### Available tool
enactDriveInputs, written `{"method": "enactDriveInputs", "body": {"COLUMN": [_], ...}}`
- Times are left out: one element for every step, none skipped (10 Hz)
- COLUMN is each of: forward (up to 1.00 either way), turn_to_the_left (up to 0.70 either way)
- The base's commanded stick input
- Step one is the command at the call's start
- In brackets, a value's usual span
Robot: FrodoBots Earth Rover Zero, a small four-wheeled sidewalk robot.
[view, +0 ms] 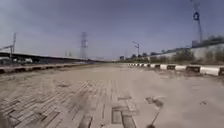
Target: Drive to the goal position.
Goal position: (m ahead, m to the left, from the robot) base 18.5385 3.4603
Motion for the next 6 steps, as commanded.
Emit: {"method": "enactDriveInputs", "body": {"forward": [1.00,1.00,1.00,1.00,1.00,1.00], "turn_to_the_left": [0.00,0.00,0.00,0.00,0.00,0.00]}}
